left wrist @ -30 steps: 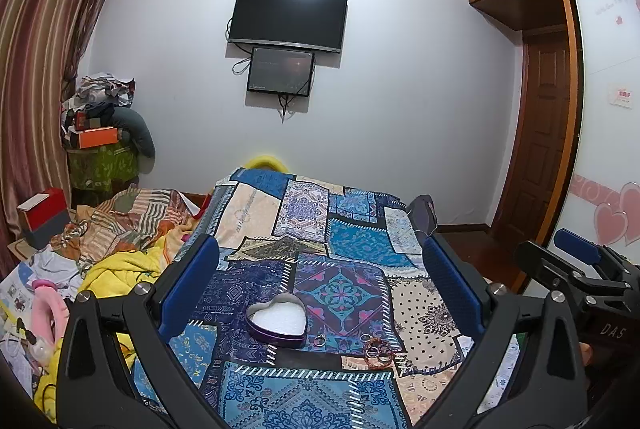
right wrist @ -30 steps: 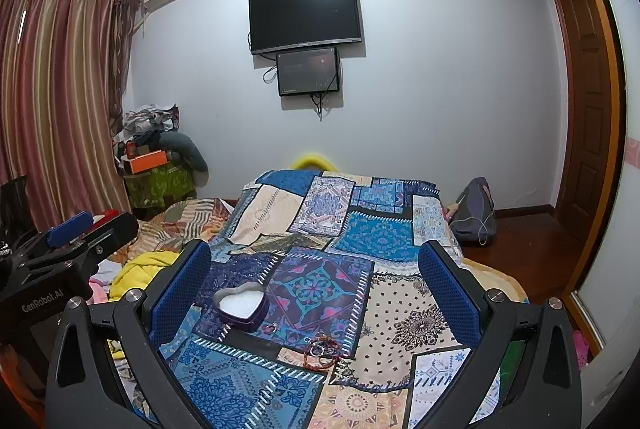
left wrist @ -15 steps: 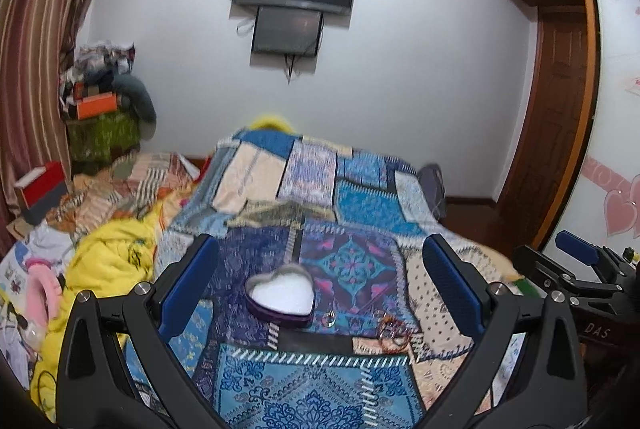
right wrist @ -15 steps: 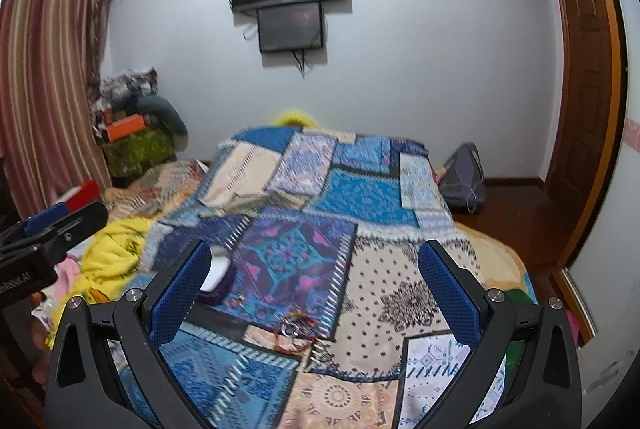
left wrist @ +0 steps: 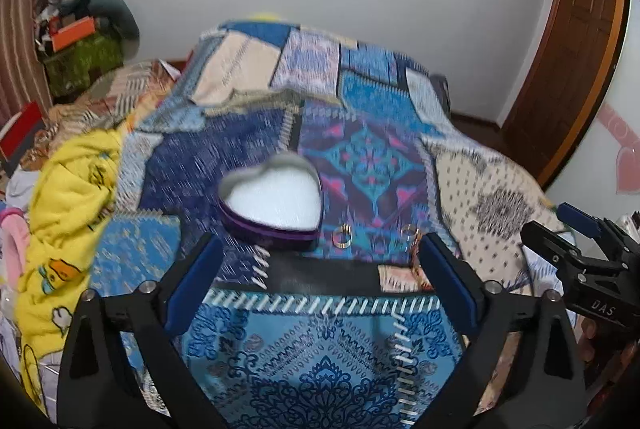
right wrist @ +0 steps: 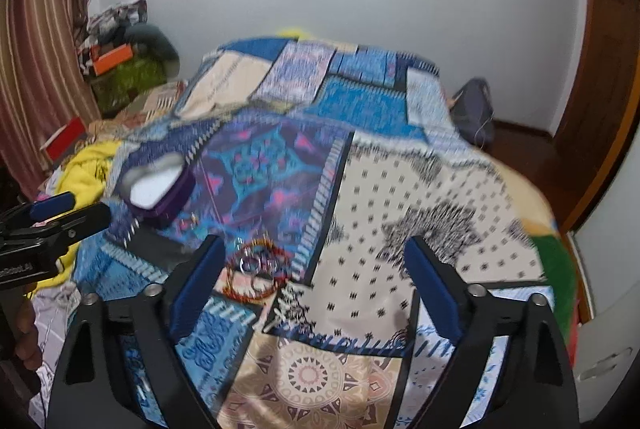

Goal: Organize jewelry
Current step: 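Move both tools down toward the jewelry beside the purple heart tin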

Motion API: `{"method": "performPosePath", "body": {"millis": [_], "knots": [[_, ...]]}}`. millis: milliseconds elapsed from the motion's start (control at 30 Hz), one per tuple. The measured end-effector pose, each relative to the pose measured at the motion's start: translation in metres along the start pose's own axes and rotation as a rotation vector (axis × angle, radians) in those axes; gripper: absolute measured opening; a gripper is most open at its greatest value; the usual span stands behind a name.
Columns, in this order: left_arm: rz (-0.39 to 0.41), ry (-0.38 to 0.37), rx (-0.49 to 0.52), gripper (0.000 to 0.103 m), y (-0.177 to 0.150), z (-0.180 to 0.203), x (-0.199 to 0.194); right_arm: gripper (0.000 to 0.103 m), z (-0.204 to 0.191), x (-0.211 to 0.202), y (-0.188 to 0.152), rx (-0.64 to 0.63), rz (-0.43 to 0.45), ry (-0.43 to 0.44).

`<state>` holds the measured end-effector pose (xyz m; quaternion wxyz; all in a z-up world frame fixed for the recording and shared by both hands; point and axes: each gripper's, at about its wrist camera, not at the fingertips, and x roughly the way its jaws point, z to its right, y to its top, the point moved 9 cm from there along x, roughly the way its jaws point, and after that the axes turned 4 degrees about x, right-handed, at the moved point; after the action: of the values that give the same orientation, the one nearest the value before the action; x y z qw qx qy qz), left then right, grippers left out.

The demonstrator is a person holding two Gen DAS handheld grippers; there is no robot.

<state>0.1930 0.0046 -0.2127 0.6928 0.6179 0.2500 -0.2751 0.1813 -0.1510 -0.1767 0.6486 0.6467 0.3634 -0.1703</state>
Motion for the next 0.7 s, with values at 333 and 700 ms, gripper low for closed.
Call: {"method": "performPosePath", "body": {"millis": [333, 700], "knots": [[-0.165, -0.12, -0.016, 0.062, -0.028, 0.023, 0.054, 0.048, 0.006, 0.037, -0.024, 0.057, -0.128, 0.108], [-0.233, -0.236, 0.051, 0.037, -0.035, 0.072, 0.084, 0.034, 0.005, 0.051, -0.034, 0.062, -0.175, 0.174]]}}
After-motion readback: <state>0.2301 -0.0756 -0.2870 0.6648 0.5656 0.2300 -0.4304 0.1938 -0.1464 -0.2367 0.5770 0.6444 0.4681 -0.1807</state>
